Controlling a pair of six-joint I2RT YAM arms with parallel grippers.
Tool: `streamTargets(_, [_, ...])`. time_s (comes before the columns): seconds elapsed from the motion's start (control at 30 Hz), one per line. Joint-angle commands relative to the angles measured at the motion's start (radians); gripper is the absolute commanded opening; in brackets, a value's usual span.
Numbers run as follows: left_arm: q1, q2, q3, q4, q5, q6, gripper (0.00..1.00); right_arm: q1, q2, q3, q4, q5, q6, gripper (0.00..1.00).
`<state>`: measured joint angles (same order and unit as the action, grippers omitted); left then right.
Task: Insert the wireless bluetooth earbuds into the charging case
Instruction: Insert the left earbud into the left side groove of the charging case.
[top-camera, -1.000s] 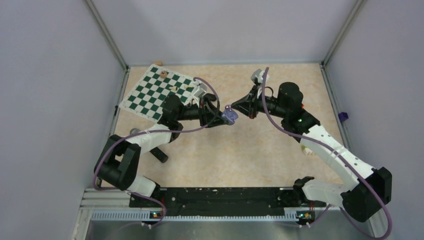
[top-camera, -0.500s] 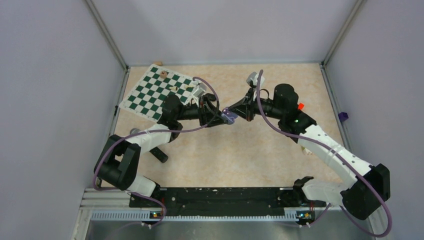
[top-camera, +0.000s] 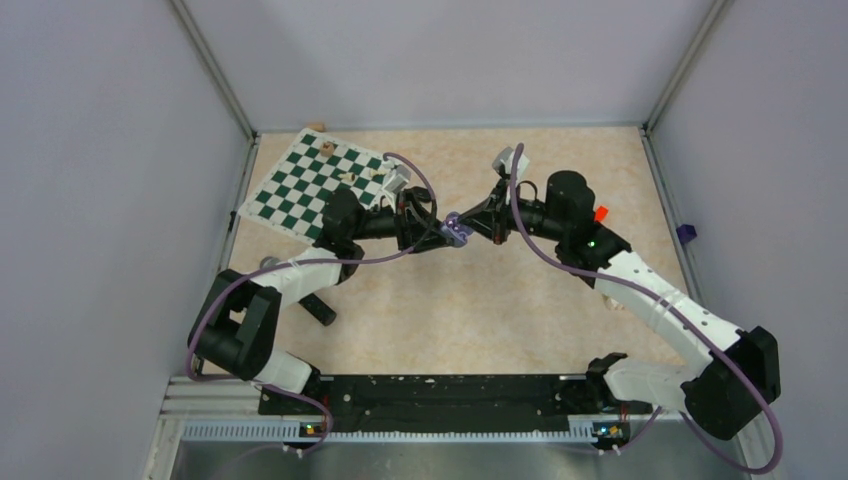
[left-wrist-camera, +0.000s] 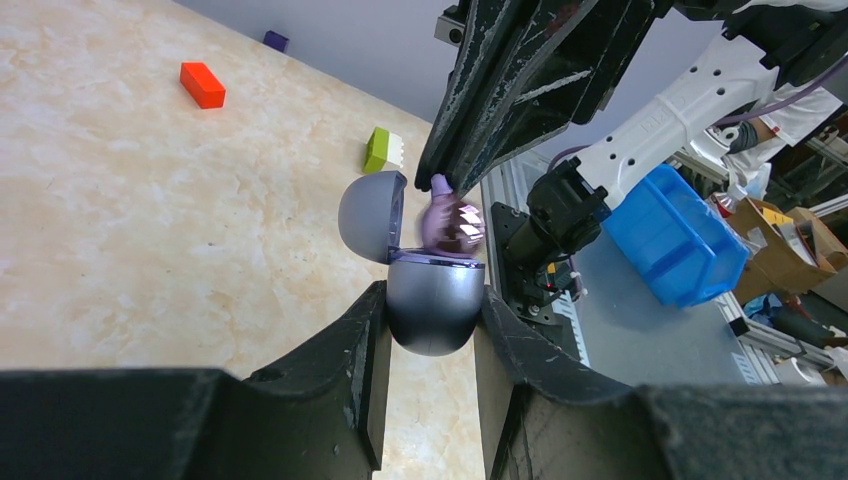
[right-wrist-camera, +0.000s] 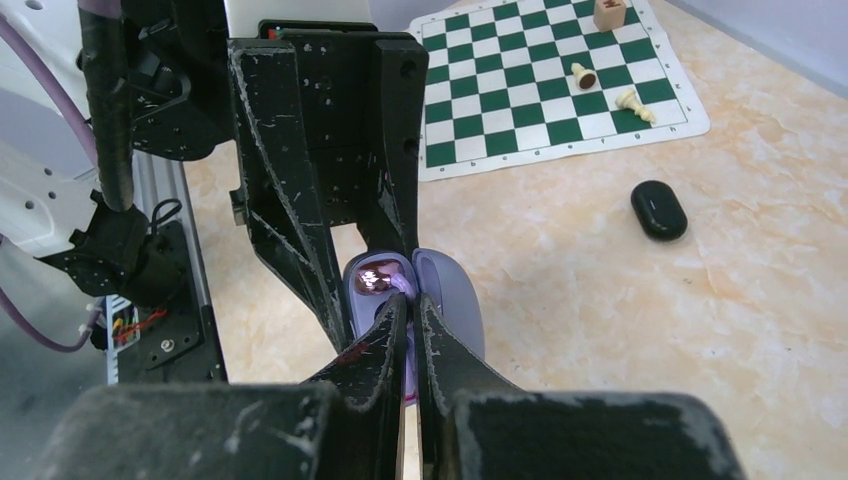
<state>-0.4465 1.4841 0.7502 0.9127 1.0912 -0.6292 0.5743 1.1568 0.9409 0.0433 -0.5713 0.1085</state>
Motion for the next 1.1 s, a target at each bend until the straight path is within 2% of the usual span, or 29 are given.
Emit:
streamTargets(0.0, [0.005,-0.010,0.023,0.071,-0.004,-0.011,0.00,0.015,-0.009,-0.006,0.033,0.006,-0.009,0.01])
streamTargets(1.07, [0.008,-0.008,0.018,0.084,-0.004,-0.015,0.00,0.016,0.003,-0.020,0.049,-0.047,-0.010,0.00])
